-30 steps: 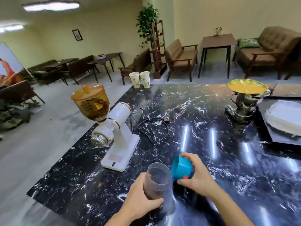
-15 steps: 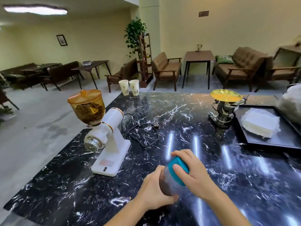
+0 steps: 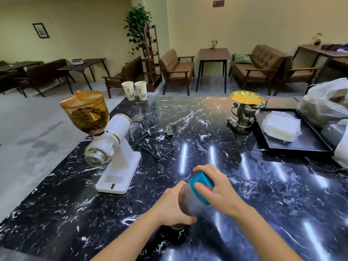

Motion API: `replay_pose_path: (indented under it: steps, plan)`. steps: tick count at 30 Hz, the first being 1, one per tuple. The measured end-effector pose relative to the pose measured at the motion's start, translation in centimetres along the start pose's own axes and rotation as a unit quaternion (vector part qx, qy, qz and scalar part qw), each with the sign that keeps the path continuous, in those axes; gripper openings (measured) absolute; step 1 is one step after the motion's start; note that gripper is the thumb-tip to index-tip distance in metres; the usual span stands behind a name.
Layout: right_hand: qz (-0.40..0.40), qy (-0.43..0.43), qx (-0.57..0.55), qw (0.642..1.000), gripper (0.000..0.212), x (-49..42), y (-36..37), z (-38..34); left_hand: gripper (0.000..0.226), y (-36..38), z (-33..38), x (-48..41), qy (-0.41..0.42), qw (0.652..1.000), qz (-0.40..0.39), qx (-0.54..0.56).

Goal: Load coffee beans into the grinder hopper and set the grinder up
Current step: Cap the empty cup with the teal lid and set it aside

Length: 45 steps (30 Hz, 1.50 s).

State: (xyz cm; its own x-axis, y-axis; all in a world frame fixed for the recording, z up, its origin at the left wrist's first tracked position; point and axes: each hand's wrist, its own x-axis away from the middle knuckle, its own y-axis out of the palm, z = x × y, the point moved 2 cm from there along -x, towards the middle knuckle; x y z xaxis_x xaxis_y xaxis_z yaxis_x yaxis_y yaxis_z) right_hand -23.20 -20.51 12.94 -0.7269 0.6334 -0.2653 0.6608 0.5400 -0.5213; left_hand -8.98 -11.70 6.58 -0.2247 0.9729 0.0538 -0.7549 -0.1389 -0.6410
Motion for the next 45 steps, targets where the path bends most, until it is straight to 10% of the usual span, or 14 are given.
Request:
replay_pose_path:
  steps: [12,26,31,35,38,45]
  plan:
    - [0.046,-0.031,0.076,0.996,0.033,0.0,1.0,-0.7,0.056,-1.2,0.2,-0.4,0.009,0.998,-0.054,-0.033]
    - [0.169,0.288,0.168,0.927,0.036,-1.9,1.8,2.0,0.055,3.1,2.2,-3.0,0.01,0.987,0.128,-0.1]
    - [0.179,0.215,-0.147,0.949,0.078,-0.5,-1.9,4.8,0.055,3.9,4.7,-6.0,0.006,0.988,0.152,0.031]
    - [0.263,0.185,-0.282,0.904,0.066,2.2,-3.6,9.0,0.089,6.5,9.0,-10.7,0.078,0.983,-0.032,0.165]
    - [0.379,0.213,-0.216,0.874,0.049,3.7,-8.6,12.9,0.124,9.4,11.3,-15.2,0.119,0.974,-0.169,-0.092]
    - [0.52,0.314,-0.012,0.794,0.085,5.0,-22.0,23.0,0.099,18.4,14.8,-25.3,0.134,0.896,-0.247,-0.345]
